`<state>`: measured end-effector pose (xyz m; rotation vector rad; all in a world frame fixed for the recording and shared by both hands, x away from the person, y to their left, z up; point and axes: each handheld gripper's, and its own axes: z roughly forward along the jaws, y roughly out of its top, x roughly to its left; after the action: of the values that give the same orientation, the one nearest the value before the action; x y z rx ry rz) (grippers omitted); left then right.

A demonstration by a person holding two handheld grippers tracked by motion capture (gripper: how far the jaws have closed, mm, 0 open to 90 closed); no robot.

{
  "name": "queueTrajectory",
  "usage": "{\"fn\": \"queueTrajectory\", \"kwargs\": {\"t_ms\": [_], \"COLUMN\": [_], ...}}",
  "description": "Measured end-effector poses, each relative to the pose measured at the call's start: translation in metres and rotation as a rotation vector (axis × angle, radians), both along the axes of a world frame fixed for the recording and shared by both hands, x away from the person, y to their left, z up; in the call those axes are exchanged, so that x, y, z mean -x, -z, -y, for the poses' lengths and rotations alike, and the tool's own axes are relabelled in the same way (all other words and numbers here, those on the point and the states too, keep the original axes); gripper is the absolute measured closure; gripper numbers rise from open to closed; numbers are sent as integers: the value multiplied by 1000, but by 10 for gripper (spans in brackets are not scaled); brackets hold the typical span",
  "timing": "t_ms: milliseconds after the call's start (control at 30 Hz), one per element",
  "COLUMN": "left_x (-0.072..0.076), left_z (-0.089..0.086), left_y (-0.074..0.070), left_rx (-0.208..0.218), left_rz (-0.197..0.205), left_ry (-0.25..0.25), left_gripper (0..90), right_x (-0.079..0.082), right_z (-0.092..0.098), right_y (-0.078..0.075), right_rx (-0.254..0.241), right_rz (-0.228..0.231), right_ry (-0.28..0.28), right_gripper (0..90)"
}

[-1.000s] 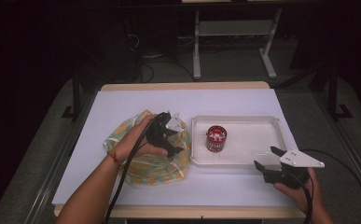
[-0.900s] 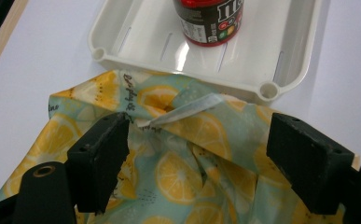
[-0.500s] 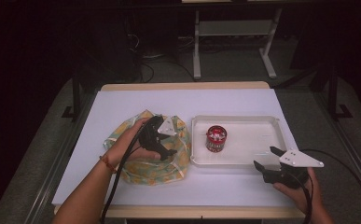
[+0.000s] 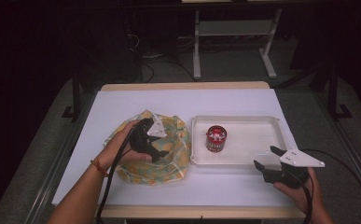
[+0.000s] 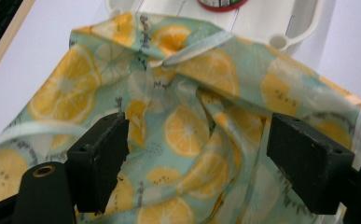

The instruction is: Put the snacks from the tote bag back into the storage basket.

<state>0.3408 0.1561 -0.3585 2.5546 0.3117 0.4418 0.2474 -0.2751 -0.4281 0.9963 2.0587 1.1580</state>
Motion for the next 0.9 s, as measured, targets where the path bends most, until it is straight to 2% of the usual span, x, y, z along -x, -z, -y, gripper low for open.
{"fn": "queueTrajectory", "kwargs": {"t_ms": [133, 333, 500, 633, 900], "left_x": [1, 6, 9, 10, 13], "left_z": [-8, -24, -39, -53, -74], "left_y": [0, -1, -1, -3, -6], "left_rx": [2, 37, 39, 79, 123], "left_rz": [4, 24, 33, 42, 45], "left_ry": [-12, -36, -63, -93, -122], "left_gripper": [204, 204, 204, 204, 198], "right_x": [0, -3, -5, -7, -8], "right_z": [1, -1, -4, -4, -5], "right_y": [-2, -4, -6, -5, -5], "right_rx": [-7, -9, -9, -11, -7], "right_rz": [11, 18, 22, 18, 18], "right_ry": [-4, -17, -30, -31, -33], "right_gripper": [216, 216, 216, 216, 216]}}
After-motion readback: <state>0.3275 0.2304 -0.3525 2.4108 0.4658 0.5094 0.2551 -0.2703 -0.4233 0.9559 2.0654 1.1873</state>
